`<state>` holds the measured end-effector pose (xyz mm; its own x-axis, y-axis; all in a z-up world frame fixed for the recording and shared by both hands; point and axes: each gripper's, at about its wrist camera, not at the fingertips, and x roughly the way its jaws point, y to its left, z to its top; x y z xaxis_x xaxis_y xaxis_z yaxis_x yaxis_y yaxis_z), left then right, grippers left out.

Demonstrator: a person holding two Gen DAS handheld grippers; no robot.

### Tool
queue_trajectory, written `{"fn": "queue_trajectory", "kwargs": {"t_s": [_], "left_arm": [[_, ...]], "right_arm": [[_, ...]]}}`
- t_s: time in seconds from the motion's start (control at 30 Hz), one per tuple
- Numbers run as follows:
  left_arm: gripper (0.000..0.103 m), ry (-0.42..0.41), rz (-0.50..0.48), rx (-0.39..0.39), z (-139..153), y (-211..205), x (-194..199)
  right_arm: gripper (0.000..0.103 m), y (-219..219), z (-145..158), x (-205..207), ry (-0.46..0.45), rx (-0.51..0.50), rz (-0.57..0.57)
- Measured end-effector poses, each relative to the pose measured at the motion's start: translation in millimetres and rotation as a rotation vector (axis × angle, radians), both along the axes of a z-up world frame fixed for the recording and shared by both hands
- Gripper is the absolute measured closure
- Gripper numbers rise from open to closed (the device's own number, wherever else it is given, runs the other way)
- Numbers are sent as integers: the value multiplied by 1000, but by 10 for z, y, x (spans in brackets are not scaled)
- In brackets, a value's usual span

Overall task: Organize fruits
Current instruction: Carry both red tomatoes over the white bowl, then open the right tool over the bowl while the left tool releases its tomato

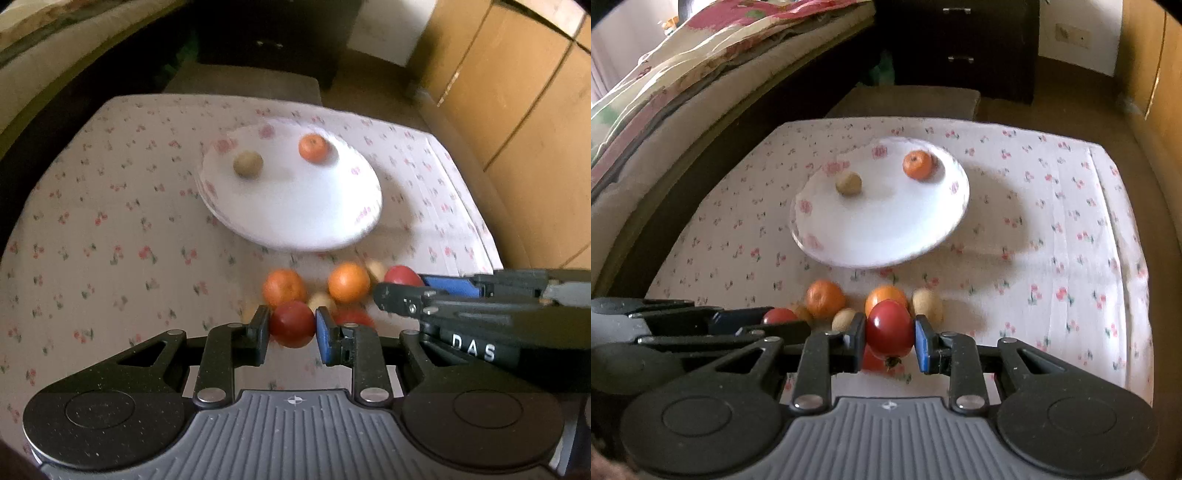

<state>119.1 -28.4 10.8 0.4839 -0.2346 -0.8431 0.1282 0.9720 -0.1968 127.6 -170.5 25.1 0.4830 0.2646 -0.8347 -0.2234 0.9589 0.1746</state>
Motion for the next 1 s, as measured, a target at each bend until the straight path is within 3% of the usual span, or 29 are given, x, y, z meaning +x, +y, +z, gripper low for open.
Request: {"fn": "queue_trajectory", "kwargs": {"t_s": [0.47, 1.0], "left_arm": [[71, -4, 64, -3, -80, 54, 710], [69, 9, 96, 0, -164, 59, 856]], "right_arm": [[75, 42, -113, 754, 2, 9, -14], [73, 20, -215, 935, 6, 30, -25]]}}
